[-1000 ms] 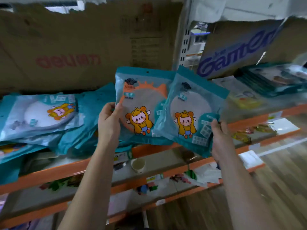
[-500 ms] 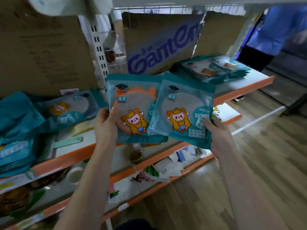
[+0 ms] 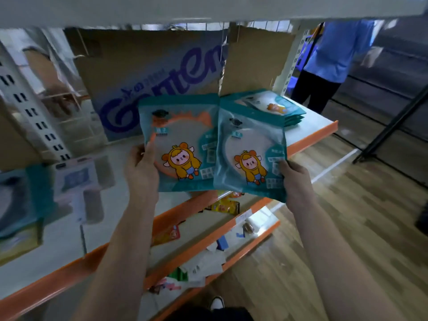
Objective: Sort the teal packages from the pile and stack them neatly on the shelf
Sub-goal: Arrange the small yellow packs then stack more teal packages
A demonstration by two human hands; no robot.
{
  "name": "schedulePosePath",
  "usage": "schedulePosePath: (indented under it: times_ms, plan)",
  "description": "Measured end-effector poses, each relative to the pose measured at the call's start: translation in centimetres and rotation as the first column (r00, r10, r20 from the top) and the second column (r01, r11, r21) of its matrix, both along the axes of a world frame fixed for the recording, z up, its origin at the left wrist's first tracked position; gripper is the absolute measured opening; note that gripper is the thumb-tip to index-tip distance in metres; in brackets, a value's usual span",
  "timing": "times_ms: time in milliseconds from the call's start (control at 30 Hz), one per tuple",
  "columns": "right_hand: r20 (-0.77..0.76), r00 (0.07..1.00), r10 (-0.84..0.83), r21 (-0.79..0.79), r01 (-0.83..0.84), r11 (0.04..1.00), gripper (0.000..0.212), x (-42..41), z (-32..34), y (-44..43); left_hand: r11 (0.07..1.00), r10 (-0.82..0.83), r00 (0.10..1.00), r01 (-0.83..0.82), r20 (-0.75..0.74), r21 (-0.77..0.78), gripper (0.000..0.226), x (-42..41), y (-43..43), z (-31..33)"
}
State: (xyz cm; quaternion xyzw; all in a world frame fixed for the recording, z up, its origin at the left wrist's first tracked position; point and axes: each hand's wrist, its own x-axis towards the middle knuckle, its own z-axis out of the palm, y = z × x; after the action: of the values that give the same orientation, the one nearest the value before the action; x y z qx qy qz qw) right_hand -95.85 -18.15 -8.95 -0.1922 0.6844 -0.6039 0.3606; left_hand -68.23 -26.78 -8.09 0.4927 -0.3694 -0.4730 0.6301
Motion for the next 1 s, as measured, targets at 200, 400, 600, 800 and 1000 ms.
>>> schedulePosePath:
  times_ms: [200,400,600,800,1000]
  plan:
    - [-0.026,0.999,-0.025,0.053,0.026,0.998,0.030,-6.5,0.0,-4.7,0.997,-0.044,0.998,0.047,-0.048,0.058,0.014,-5.1,-4.9,-0.9]
    - [-0.060,0.998,-0.027,0.039,0.029,0.999,0.026,-12.6,0.7,-8.4,0.998,0.002,0.997,-0.008,0.080,0.069,0.022,-7.9,-7.3,-1.3]
    - [-0.182,0.983,-0.020,0.051,0.029,0.998,0.024,-18.0,1.4,-13.8,1.000,0.007,0.993,-0.009,0.115,0.016,0.035,-10.2,-8.6,-0.7]
    - [-0.421,0.896,0.140,0.080,-0.117,0.990,0.027,-23.8,2.2,-20.0,0.991,0.136,0.988,-0.137,0.077,0.002,0.023,-14.1,-9.4,-0.6]
    - [-0.499,0.811,0.305,0.183,-0.246,0.952,0.031,-27.2,1.9,-25.8,0.967,0.243,0.969,-0.246,0.049,0.066,0.040,-17.9,-8.8,-0.4]
